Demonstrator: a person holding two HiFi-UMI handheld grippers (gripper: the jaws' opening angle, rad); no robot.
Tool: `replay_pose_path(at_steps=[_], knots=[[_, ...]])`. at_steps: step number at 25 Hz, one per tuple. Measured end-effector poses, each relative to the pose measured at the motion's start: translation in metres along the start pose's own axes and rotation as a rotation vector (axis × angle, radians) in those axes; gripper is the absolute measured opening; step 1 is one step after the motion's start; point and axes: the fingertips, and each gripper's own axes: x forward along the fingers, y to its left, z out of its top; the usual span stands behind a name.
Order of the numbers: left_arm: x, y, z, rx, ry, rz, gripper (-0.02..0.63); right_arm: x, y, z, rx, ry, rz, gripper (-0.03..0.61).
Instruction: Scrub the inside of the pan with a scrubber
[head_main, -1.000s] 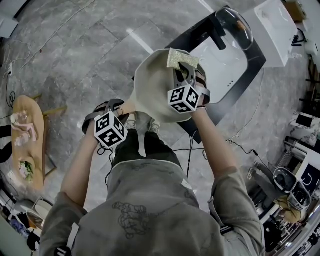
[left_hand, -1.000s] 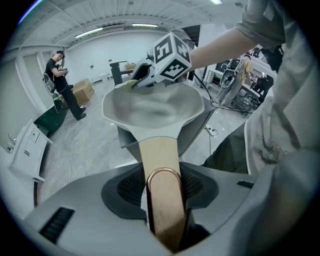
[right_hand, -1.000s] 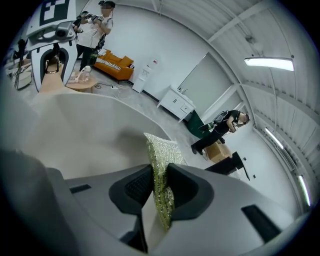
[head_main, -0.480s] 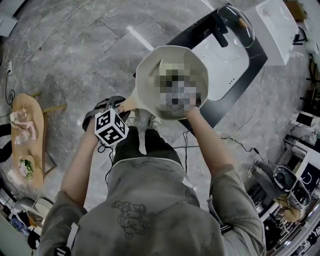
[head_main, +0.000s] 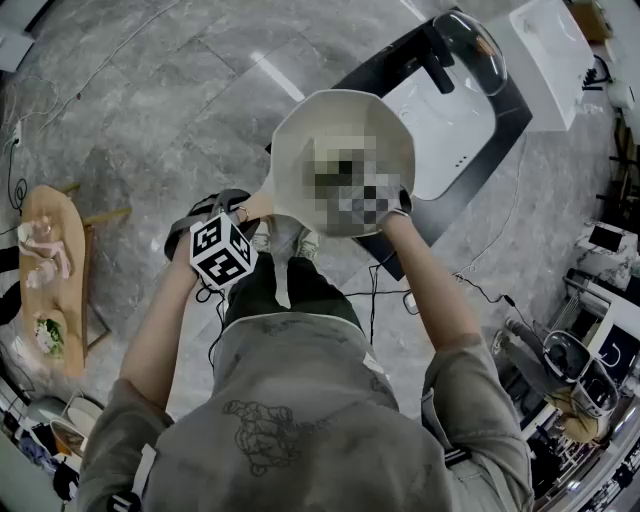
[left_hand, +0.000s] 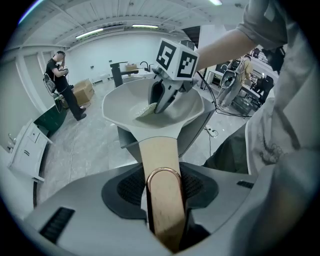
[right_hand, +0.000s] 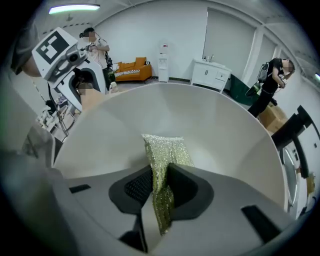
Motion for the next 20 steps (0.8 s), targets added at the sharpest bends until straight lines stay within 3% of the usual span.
replay_pose_path(at_steps=[6, 13, 20], knots=[[0.001, 0.000, -0.001, -0.013, 0.011, -0.004, 0.183, -0.013, 0.050, -0.009, -0.103, 0.080, 0.188, 0.097], [0.002, 0.000, 0.000, -0.017, 0.011, -0.011, 0.183, -0.045, 0.101, -0.007, 0.034, 0.076, 0.525, 0.091], [0.002, -0.001, 0.000, -0.021, 0.012, -0.016, 0.183, -0.089, 0.120, -0.006, -0.004, 0.056, 0.690, 0.089]])
